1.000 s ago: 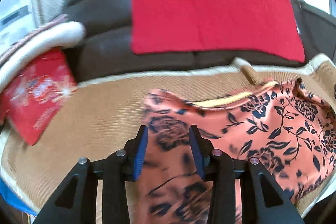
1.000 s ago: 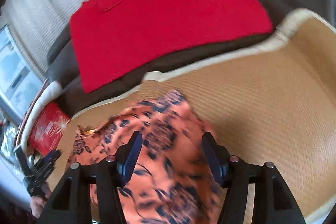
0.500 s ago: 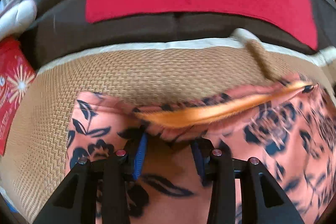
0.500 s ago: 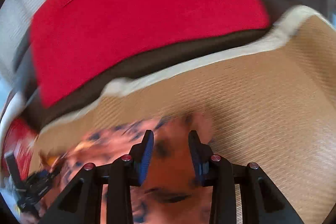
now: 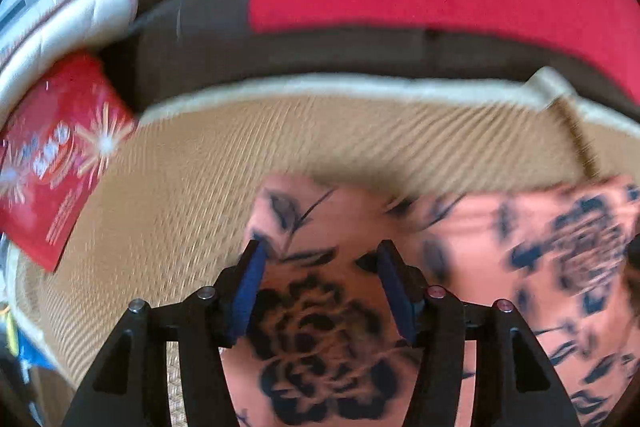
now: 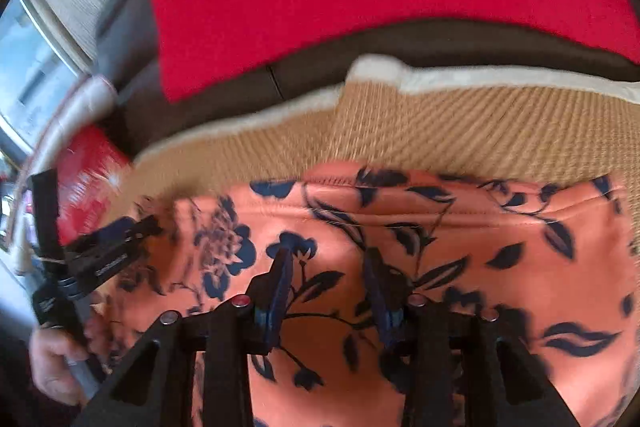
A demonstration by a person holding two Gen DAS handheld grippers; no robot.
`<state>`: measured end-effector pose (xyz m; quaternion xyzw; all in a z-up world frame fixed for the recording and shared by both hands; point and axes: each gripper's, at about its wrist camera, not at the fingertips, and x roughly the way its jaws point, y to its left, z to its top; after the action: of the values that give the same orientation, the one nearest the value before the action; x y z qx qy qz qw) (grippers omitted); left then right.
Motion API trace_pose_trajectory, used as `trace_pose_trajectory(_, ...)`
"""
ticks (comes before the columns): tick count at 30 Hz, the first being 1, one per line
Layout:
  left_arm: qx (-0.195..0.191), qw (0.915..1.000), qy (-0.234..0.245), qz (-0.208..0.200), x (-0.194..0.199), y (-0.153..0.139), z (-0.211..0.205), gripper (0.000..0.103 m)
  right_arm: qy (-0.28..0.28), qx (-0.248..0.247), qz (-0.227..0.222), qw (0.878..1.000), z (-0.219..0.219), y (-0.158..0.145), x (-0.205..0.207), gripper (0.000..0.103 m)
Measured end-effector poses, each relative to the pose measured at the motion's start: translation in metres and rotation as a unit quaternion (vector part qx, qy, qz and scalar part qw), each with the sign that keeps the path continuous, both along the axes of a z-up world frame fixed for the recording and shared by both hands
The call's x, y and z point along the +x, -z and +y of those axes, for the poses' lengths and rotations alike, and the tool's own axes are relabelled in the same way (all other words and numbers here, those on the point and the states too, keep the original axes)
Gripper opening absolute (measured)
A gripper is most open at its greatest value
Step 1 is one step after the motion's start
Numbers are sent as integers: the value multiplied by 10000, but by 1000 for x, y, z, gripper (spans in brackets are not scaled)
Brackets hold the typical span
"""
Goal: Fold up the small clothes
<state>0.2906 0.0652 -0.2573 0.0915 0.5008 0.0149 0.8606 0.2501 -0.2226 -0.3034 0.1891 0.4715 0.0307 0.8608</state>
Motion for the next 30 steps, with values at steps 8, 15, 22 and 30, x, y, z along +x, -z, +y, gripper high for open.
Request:
trace_pose_trajectory(8, -506, 9981, 92, -334, -45, -33, 22, 60, 165, 180, -374, 9990, -8, -27, -34, 49)
trace_pose_trajectory(15, -460, 9959, 555, -551, -118, -50, 5, 70, 141, 161, -119, 9997, -7, -32, -77, 49)
trace_pose_trajectory(22, -19, 9981, 529, -310, -157, -19, -9, 76, 200, -214, 255, 9992, -2, -17, -124, 54)
trace_pose_trajectory(30, 168, 9974, 491, -509, -158, -15, -15, 86, 629, -395, 116, 9972, -13, -23, -133, 55)
